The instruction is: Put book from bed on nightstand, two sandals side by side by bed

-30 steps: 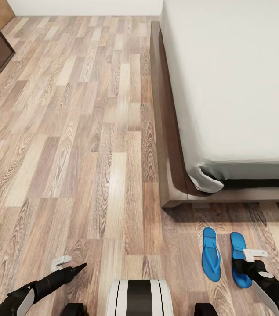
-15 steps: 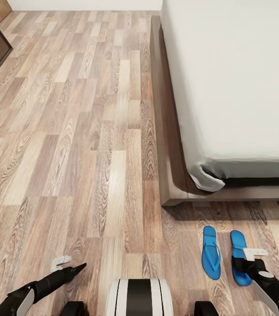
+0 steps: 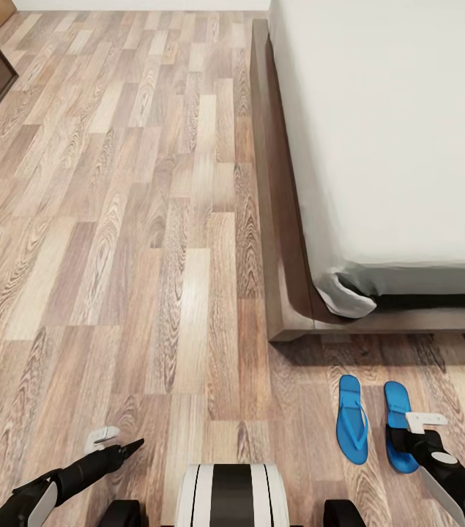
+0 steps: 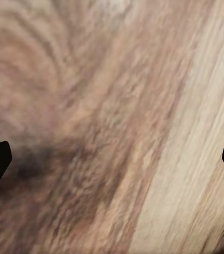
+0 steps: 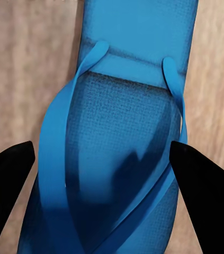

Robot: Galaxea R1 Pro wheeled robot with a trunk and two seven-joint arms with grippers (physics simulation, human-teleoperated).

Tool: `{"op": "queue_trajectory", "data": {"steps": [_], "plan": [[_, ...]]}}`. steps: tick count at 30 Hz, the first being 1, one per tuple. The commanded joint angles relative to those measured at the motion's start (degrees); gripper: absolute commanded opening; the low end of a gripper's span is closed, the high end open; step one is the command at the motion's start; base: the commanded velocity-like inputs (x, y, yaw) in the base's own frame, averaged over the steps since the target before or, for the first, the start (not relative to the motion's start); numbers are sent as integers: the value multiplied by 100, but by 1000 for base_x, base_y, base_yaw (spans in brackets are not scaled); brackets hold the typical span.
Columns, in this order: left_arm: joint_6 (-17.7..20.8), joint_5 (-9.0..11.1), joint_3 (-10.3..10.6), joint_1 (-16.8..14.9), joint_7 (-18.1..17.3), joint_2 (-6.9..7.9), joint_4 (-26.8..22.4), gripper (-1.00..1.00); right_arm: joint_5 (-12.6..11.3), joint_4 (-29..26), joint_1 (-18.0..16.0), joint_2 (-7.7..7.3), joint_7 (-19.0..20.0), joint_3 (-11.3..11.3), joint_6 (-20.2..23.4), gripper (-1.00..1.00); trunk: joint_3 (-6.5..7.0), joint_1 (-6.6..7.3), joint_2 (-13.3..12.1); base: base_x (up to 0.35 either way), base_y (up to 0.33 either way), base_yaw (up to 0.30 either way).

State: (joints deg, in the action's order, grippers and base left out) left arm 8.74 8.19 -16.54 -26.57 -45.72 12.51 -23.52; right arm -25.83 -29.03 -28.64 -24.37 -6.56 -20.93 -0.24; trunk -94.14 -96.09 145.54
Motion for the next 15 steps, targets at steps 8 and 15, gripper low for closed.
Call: {"op": "queue_trajectory", "data": {"steps": [8, 15], "plan": [[57, 33, -16, -6, -26, -3, 6, 100, -115, 2, -3, -7, -39, -105, 287, -100, -2, -2, 0, 0, 0, 0], [56, 33, -16, -6, -25, -3, 6, 100, -115, -5, -4, -7, -39, -105, 287, 100, -2, -2, 0, 0, 0, 0]]}}
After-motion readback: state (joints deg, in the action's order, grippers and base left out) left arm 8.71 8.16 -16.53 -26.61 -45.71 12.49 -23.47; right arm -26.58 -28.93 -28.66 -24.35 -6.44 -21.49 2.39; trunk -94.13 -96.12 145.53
